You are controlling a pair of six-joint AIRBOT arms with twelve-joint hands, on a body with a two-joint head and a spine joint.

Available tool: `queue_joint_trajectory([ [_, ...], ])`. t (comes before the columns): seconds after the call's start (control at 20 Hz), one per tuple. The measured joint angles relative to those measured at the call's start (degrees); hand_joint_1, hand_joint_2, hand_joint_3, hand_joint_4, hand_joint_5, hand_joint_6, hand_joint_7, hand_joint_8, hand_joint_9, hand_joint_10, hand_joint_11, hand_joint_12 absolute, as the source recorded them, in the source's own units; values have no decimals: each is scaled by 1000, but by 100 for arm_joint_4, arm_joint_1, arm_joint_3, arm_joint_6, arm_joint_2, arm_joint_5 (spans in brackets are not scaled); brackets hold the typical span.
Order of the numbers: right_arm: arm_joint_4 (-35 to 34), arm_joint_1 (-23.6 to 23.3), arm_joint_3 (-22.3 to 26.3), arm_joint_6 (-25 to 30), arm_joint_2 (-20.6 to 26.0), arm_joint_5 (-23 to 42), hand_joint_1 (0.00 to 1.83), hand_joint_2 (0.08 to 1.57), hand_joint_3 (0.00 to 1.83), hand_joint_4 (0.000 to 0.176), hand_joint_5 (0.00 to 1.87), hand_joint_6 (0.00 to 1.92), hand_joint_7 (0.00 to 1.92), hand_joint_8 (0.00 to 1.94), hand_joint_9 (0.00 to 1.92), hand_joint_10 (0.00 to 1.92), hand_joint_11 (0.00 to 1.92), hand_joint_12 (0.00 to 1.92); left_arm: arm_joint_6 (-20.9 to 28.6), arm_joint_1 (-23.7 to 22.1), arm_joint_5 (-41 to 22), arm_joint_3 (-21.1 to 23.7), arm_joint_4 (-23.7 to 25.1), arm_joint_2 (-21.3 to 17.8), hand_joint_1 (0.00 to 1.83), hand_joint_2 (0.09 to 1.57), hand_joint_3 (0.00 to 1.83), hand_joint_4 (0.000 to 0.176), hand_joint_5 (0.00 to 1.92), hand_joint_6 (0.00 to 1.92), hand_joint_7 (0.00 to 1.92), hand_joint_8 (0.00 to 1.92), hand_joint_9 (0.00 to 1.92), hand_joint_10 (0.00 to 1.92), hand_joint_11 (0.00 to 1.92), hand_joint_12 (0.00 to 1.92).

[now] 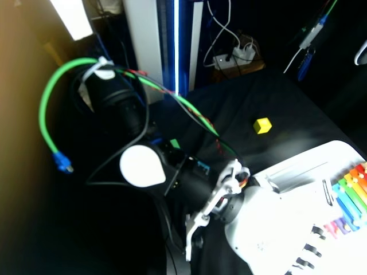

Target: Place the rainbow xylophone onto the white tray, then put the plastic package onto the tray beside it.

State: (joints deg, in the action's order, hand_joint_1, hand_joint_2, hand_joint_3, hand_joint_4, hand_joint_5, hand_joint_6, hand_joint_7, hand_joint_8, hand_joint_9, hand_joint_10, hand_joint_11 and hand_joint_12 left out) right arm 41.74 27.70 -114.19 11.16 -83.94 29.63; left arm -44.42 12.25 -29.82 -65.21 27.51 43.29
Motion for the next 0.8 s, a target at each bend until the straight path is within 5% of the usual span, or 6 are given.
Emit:
queue_joint_trajectory([
  [0.15,79,9,24,20,-7,7,660,770,0,166,143,0,293,0,298,0,58,718,-2,22,11,2,11,2,784,676,2,0,0,0,235,2,239,4,0,469],
  [0.2,57,9,24,24,-13,22,598,748,0,176,5,0,64,7,96,6,1,332,-2,31,11,0,9,2,788,679,2,0,0,0,238,4,239,4,4,455],
  [0.3,61,9,24,44,-13,28,577,739,0,176,0,0,20,3,59,3,0,261,-2,48,9,0,4,2,804,685,5,0,0,0,238,4,240,4,0,452],
  [0.35,87,9,24,50,-11,28,571,700,0,176,0,0,0,0,1,0,0,24,-2,83,7,0,4,7,805,691,6,0,0,0,251,8,263,13,3,455],
  [0.6,96,9,33,94,22,26,600,689,0,176,0,0,0,0,0,0,0,0,-83,118,24,4,7,17,783,699,8,0,0,0,247,4,271,11,13,467],
  [0.8,98,9,125,105,114,74,429,718,6,176,0,0,0,0,0,0,0,0,-221,256,57,7,-52,111,763,679,0,0,0,0,241,3,248,2,0,417],
])
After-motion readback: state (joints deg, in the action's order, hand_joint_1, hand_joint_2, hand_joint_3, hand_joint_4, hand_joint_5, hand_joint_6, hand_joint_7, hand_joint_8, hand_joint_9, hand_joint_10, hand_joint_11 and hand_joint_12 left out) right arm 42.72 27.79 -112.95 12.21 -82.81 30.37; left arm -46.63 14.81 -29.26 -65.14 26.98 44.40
